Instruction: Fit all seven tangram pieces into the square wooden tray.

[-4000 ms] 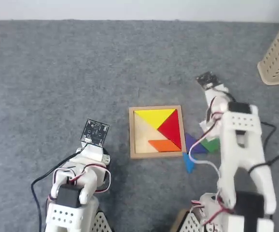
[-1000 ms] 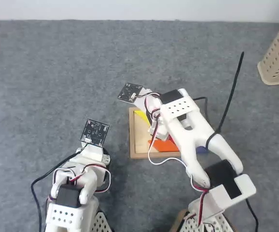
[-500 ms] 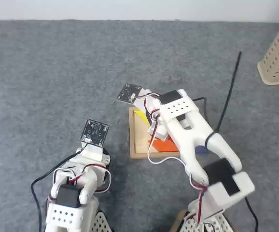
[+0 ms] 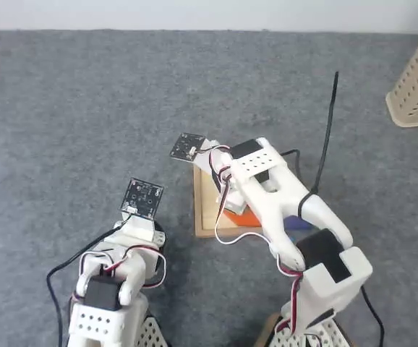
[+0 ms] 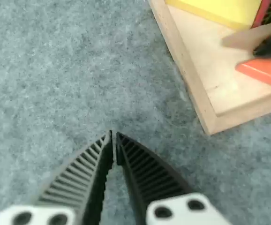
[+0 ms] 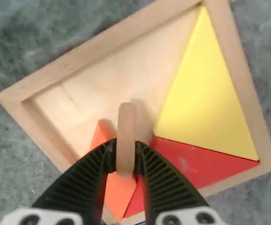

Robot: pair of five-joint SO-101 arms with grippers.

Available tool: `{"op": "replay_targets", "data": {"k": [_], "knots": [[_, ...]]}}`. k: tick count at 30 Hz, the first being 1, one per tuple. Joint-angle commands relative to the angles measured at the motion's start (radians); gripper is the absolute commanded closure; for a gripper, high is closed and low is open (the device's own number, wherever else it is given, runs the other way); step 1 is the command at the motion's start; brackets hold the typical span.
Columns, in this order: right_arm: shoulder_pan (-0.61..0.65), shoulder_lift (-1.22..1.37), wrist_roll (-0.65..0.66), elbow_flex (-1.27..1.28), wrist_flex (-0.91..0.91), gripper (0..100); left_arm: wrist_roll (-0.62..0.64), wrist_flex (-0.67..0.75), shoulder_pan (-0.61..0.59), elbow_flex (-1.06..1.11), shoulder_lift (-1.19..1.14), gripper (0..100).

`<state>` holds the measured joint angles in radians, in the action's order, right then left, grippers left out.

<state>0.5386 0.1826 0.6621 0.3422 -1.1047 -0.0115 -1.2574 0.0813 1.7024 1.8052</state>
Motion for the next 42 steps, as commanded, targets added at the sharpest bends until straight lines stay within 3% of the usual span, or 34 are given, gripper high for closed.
{"op": "replay_targets", "data": {"k": [1, 5, 20, 24, 29, 36, 42], "knots": [[0.002, -0.054, -0.043, -0.011, 0.010, 87.8, 0.008, -0.006, -0.003, -0.018, 0.020, 99], [-0.004, -0.088, -0.044, -0.008, -0.002, 80.2, 0.008, -0.006, -0.003, -0.018, 0.020, 99], [-0.042, -0.174, -0.124, -0.006, -0.010, 80.1, 0.008, -0.006, -0.003, -0.018, 0.020, 99], [-0.039, -0.151, -0.137, -0.006, 0.018, 87.1, 0.008, -0.006, -0.003, -0.018, 0.020, 99], [-0.022, -0.084, -0.276, -0.014, 0.051, 95.7, 0.008, -0.006, -0.003, -0.018, 0.020, 99], [-0.019, -0.036, -0.353, -0.015, 0.091, 95.6, 0.008, -0.006, -0.003, -0.018, 0.020, 99], [0.035, 0.008, -0.344, -0.017, 0.097, 95.7, 0.008, -0.006, -0.003, -0.018, 0.020, 99]]}}
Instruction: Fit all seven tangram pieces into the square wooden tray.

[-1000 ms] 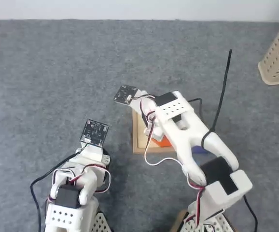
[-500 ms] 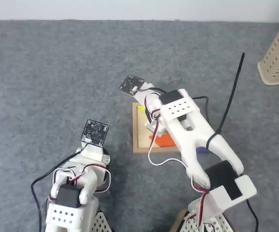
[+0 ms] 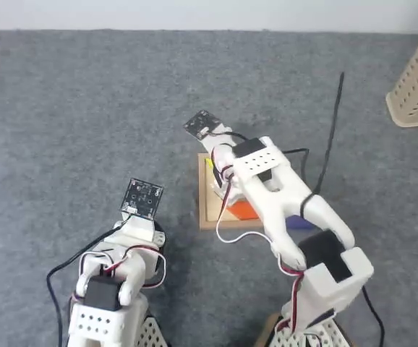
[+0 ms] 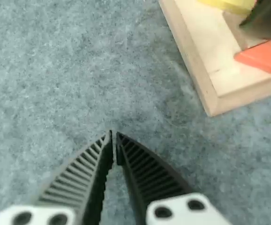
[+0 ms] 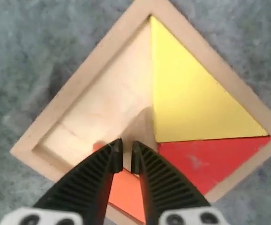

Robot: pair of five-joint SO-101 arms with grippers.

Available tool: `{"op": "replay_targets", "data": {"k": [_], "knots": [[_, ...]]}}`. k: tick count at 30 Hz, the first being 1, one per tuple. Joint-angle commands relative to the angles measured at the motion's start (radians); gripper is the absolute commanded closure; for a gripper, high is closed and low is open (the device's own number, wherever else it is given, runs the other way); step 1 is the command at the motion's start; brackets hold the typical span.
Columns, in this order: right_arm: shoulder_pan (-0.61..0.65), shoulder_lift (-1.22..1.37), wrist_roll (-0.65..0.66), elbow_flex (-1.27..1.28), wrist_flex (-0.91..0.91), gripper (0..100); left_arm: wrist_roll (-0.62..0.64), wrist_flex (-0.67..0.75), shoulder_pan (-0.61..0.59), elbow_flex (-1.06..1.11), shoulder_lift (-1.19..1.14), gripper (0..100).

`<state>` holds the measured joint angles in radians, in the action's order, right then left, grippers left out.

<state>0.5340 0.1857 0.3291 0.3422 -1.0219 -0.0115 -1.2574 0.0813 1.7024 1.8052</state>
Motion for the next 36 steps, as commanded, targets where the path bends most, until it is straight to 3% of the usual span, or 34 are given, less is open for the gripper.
{"op": "replay_targets", "data": {"k": [1, 9, 18, 26, 32, 36], "knots": [[0.056, 0.022, -0.011, -0.029, 0.015, 95.7, 0.008, -0.006, -0.003, -0.018, 0.020, 99], [0.120, 0.125, -0.012, -0.147, 0.004, 95.7, 0.008, -0.006, -0.003, -0.018, 0.020, 99], [0.096, -0.027, -0.094, -0.121, 0.015, 96.1, 0.008, -0.006, -0.003, -0.018, 0.020, 99], [0.134, -0.077, -0.025, -0.009, 0.050, 95.1, 0.008, -0.006, -0.003, -0.018, 0.020, 99], [0.137, -0.025, -0.023, -0.014, 0.051, 78.7, 0.008, -0.006, -0.003, -0.018, 0.020, 99], [0.130, -0.021, -0.023, -0.032, 0.048, 76.0, 0.008, -0.006, -0.003, -0.018, 0.020, 99]]}}
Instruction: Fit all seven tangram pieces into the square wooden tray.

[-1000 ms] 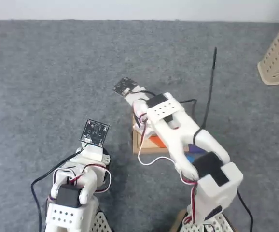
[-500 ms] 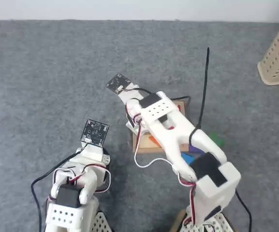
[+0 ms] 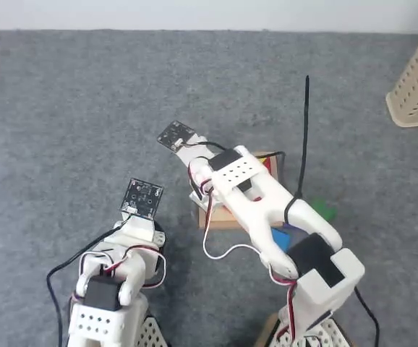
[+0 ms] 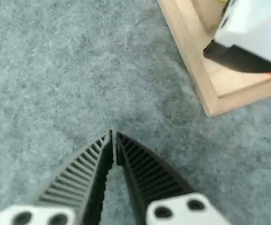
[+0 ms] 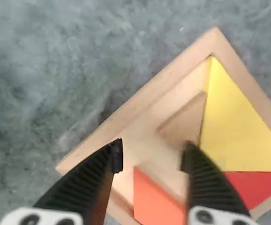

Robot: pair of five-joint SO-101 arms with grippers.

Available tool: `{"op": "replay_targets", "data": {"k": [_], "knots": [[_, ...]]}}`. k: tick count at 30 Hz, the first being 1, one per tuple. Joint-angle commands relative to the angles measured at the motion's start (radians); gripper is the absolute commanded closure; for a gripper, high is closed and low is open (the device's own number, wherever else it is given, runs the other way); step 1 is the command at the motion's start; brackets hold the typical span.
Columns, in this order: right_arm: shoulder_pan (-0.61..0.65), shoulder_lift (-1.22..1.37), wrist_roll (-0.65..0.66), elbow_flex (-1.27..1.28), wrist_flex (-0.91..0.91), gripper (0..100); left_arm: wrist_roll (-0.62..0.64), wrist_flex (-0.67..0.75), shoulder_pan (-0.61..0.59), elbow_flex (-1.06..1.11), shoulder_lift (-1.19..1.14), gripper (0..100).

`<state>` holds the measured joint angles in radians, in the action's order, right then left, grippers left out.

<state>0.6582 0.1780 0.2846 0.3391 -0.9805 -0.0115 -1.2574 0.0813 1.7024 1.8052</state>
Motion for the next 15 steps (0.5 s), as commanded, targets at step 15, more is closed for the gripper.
{"op": "replay_targets", "data": {"k": [15], "knots": [[0.004, 0.019, 0.074, -0.057, 0.016, 76.0, 0.008, -0.006, -0.003, -0.018, 0.020, 99]]}}
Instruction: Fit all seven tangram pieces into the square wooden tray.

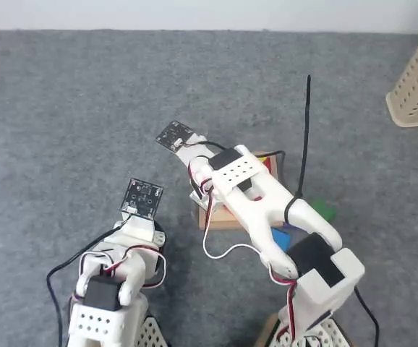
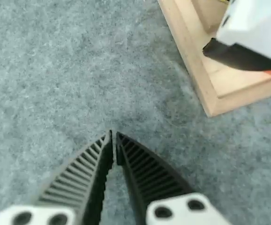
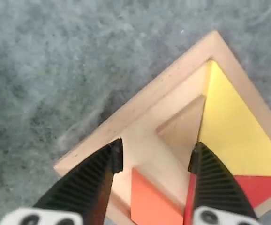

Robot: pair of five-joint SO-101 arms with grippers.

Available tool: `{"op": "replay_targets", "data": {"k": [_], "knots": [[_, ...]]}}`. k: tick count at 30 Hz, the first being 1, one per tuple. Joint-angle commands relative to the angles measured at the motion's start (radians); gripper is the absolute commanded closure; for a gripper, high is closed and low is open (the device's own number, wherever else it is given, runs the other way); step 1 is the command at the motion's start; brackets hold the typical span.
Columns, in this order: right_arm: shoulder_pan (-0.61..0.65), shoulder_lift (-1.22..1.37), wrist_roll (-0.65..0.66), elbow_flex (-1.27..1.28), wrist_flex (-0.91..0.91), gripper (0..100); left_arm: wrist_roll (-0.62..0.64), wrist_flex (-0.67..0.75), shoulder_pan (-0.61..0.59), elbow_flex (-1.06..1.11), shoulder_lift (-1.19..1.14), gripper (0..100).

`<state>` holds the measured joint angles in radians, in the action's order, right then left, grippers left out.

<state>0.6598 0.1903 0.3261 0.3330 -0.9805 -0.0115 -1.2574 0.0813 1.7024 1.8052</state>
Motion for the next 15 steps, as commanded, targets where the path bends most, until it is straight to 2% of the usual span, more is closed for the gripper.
{"op": "replay_targets", "data": {"k": [1, 8, 15], "knots": [[-0.005, 0.019, 0.031, -0.058, 0.022, 76.0, 0.008, -0.006, -0.003, -0.018, 0.020, 99], [-0.036, 0.077, 0.035, -0.080, 0.022, 76.7, 0.008, -0.006, -0.003, -0.018, 0.020, 99], [-0.039, 0.077, 0.029, -0.081, 0.028, 89.6, 0.008, -0.006, -0.003, -0.018, 0.020, 99]]}}
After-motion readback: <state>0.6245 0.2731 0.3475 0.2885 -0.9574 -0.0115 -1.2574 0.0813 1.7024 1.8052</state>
